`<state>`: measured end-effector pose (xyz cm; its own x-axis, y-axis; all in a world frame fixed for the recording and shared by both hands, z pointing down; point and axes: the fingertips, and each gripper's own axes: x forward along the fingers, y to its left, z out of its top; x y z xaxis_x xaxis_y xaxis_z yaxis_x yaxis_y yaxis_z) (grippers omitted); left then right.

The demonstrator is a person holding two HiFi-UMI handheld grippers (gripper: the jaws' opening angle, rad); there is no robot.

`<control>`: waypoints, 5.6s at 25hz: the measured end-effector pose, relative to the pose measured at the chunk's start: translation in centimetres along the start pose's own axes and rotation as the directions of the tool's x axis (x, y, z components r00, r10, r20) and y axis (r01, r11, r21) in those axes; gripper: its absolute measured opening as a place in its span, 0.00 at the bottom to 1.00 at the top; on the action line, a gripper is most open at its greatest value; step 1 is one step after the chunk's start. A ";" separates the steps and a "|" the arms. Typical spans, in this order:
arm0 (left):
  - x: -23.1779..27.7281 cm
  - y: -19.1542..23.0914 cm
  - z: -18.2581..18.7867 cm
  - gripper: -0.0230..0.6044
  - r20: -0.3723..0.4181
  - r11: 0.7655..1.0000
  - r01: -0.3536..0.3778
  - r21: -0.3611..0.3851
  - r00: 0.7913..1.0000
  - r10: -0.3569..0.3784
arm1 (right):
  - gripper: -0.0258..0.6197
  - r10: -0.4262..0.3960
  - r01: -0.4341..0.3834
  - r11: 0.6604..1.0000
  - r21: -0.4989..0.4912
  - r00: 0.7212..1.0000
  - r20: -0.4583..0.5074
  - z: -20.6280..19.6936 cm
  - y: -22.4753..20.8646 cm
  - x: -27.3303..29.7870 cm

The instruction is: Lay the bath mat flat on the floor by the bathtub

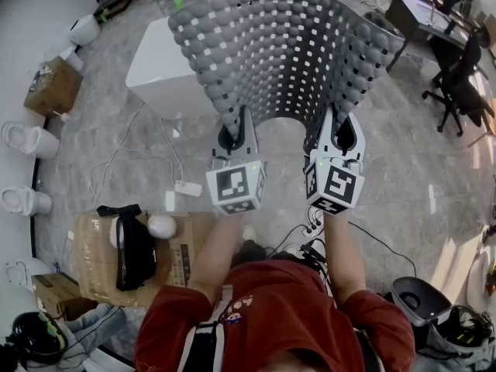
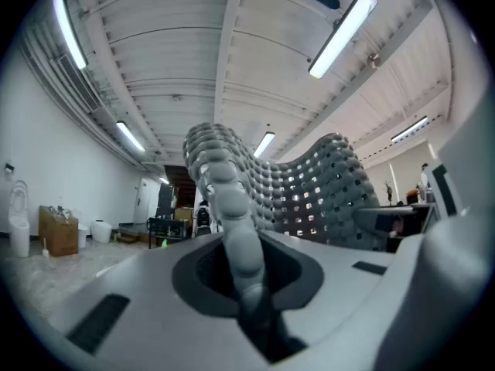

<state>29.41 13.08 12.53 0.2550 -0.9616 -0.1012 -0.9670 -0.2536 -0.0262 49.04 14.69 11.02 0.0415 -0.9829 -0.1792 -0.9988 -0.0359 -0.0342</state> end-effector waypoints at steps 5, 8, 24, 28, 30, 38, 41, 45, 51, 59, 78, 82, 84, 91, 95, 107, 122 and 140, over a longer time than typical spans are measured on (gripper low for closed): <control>-2.8 -1.8 1.1 0.12 0.001 0.999 0.032 0.005 0.999 -0.032 | 0.17 -0.031 0.031 0.999 -0.012 0.999 -0.015 1.3 -0.7 -3.2; -2.8 -2.0 1.1 0.12 0.004 0.998 0.053 -0.024 0.999 -0.053 | 0.17 -0.046 0.046 0.999 -0.022 0.999 -0.011 1.7 -0.5 -3.4; -0.7 0.5 -0.9 0.12 -0.028 0.980 0.181 -0.085 0.983 -0.184 | 0.18 -0.162 0.161 0.987 -0.020 0.983 -0.085 -0.5 1.5 -2.6; -1.2 2.4 -1.6 0.12 -0.047 0.977 0.187 -0.105 0.980 -0.192 | 0.18 -0.161 0.159 0.987 -0.031 0.981 -0.108 -1.1 3.7 -2.5; -1.4 4.1 -2.1 0.12 -0.056 0.977 0.179 -0.113 0.981 -0.186 | 0.17 -0.153 0.151 0.988 -0.029 0.982 -0.115 -1.6 5.4 -2.1; -3.3 12.7 -3.7 0.12 -0.090 0.993 0.058 -0.104 0.994 -0.068 | 0.17 -0.025 0.027 0.999 0.017 0.988 -0.153 -4.0 14.0 0.1; -4.1 15.9 -3.9 0.12 -0.098 0.995 -0.009 -0.103 0.995 -0.001 | 0.17 0.042 -0.039 0.999 0.025 0.987 -0.158 -4.4 17.3 1.3; -4.7 20.6 -4.3 0.12 -0.108 0.987 -0.127 -0.101 0.987 0.116 | 0.17 0.144 -0.140 0.990 0.036 0.977 -0.161 -5.2 21.8 3.9; -4.9 27.2 -5.3 0.12 -0.129 0.954 -0.292 -0.060 0.950 0.283 | 0.17 0.300 -0.289 0.953 0.089 0.939 -0.168 -7.6 28.6 8.1; -2.4 33.1 -7.0 0.12 -0.165 0.892 -0.451 -0.039 0.883 0.440 | 0.16 0.449 -0.433 0.893 0.124 0.873 -0.187 -10.4 34.8 14.4; 5.6 36.7 -10.1 0.12 -0.251 0.758 -0.652 -0.001 0.734 0.631 | 0.15 0.619 -0.581 0.785 0.214 0.746 -0.244 -15.8 38.1 26.9; 5.2 38.0 -11.3 0.12 -0.272 0.732 -0.682 -0.009 0.706 0.654 | 0.14 0.643 -0.607 0.765 0.213 0.719 -0.263 -17.0 40.0 27.3; 4.8 38.9 -12.1 0.12 -0.285 0.722 -0.691 -0.016 0.696 0.660 | 0.14 0.652 -0.618 0.758 0.210 0.706 -0.275 -17.8 41.1 27.1; 3.6 44.0 -15.2 0.12 -0.322 0.699 -0.714 -0.042 0.672 0.667 | 0.14 0.664 -0.641 0.744 0.187 0.679 -0.313 -20.6 46.1 27.3; 2.9 47.4 -17.2 0.12 -0.361 0.688 -0.724 -0.053 0.656 0.663 | 0.14 0.663 -0.652 0.739 0.170 0.661 -0.352 -22.5 49.4 27.3; 0.4 57.0 -25.9 0.12 -0.491 0.693 -0.719 -0.060 0.625 0.606 | 0.14 0.609 -0.635 0.759 0.145 0.614 -0.501 -31.3 58.2 26.1; -2.9 63.6 -41.4 0.12 -0.659 0.754 -0.655 -0.043 0.586 0.472 | 0.14 0.517 -0.620 0.772 0.140 0.484 -0.706 -46.3 62.1 21.0; -0.2 68.0 -65.8 0.12 -0.793 0.801 -0.598 -0.021 0.498 0.351 | 0.14 0.351 -0.516 0.849 0.119 0.380 -0.856 -71.3 61.3 21.0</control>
<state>-36.39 -10.88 76.24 -0.2118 -0.6509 0.7290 -0.9272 0.3697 0.0607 -13.26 -21.00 75.25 -0.3581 -0.5407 0.7612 -0.8656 0.4978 -0.0537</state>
